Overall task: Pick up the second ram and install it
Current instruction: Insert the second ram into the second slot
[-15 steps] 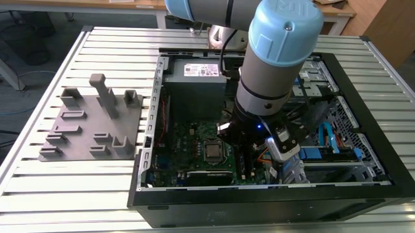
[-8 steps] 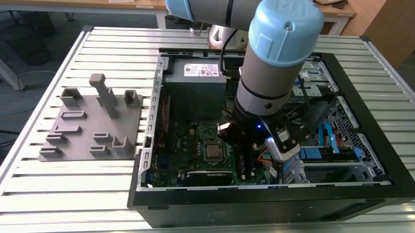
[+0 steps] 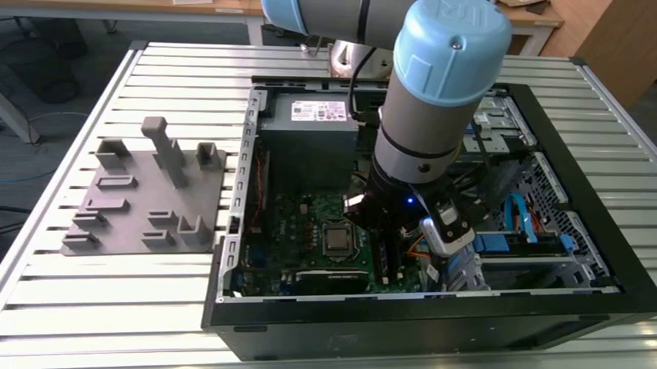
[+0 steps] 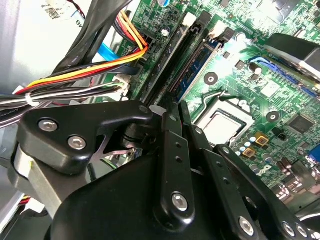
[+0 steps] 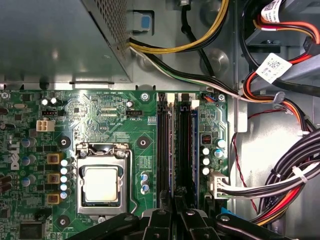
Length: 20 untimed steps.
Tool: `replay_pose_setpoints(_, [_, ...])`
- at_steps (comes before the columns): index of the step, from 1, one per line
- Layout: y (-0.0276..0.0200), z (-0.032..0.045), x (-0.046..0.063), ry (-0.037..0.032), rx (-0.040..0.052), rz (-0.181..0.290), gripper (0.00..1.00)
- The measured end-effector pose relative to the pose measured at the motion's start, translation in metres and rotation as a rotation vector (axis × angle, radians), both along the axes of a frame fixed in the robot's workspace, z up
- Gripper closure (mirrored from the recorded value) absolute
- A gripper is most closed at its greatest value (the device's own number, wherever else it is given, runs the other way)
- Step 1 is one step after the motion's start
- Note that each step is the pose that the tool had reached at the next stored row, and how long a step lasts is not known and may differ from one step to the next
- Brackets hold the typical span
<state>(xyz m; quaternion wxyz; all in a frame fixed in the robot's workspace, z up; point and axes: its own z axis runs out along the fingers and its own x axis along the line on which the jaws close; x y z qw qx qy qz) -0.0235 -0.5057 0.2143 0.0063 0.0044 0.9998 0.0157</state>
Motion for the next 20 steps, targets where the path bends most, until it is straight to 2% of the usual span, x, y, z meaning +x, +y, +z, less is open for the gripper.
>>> replay_pose_setpoints(16, [0.0026, -0.0032, 0.0001, 0.0002, 0.0, 0.0, 0.86])
replay_pose_setpoints(19, [0.0026, -0.0033, 0.0001, 0.0002, 0.0003, 0.0, 0.85])
replay_pose_setpoints(20, [0.0026, -0.0033, 0.0001, 0.0002, 0.0003, 0.0, 0.79])
